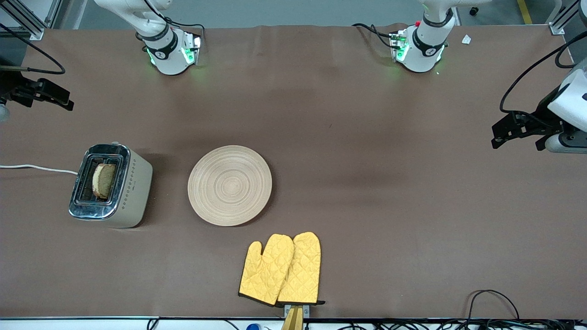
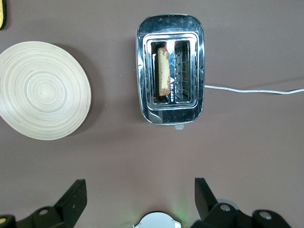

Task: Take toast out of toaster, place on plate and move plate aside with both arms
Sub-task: 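Reach the right gripper down to the toast in the toaster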

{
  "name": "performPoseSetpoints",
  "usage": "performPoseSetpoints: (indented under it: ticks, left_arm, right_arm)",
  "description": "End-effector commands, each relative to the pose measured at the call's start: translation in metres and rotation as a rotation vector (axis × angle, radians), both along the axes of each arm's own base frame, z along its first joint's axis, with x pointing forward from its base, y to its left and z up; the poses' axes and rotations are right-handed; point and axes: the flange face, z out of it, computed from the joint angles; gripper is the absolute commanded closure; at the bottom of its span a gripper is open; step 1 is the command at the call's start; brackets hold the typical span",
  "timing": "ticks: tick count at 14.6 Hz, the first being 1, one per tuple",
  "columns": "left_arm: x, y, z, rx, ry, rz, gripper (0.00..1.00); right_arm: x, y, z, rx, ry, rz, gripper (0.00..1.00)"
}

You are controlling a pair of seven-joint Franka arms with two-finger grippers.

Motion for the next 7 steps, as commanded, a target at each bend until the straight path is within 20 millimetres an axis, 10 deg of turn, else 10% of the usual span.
performPoseSetpoints:
  ticks: [1,7]
  left_arm:
    - [-0.0041,-0.0018,0.0070,0.028,-0.017,0.003,0.00]
    - [-0.0043,-0.0034,0.0070,0.039,-0.019,-0.008,0.00]
  right_arm:
    - [-0.0059,-0.0011,0.0057,0.009,-0.008,0.004,0.00]
    - [-0.0048,-0.0027,0.0047,0.009,-0.011,0.001,0.00]
